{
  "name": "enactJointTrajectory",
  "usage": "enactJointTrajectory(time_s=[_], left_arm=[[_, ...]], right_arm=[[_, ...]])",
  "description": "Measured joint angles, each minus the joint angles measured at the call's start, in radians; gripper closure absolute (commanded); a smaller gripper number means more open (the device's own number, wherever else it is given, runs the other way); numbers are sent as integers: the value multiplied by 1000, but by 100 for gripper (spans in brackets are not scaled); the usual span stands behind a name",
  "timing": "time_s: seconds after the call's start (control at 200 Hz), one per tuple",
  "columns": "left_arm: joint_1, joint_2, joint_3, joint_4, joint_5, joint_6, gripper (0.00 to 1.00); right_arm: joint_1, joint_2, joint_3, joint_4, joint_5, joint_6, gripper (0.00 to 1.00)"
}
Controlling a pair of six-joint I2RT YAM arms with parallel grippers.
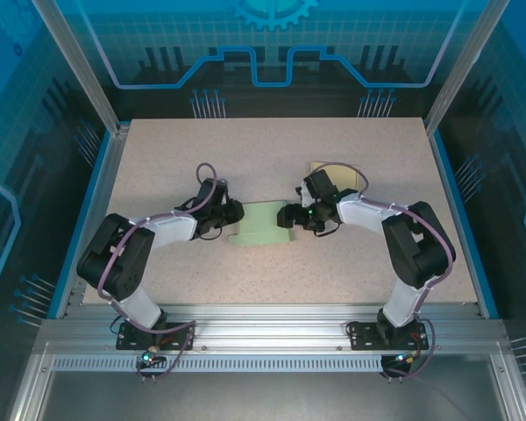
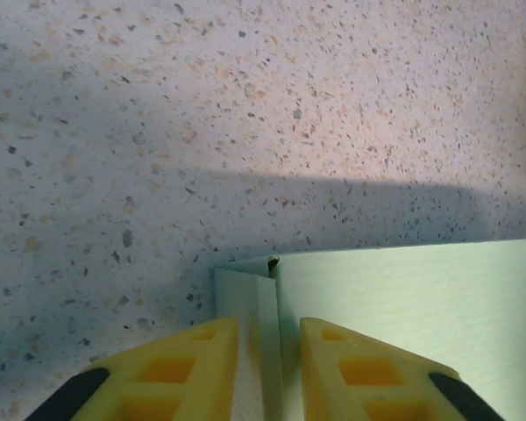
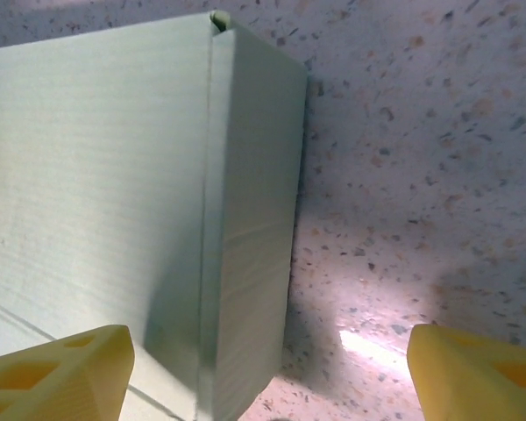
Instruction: Fold the paper box
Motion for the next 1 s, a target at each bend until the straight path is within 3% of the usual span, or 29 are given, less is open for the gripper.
enactJointTrajectory(time_s=[0.33,0.575,0.73,1.001], left_arm=[[60,29,-15,92,91,-29,92],[99,63,-21,168,158,-53,93],[103,72,-24,193,179,-59,90],[110,50,-35,179,175,-66,75]], right_arm=[[-33,45,-77,302,-227,148,20],[-33,101,-77,406,-286,204,26],[-33,110,-77,448,-315,230,41],[-37,111,-78,507,-348,285,55]])
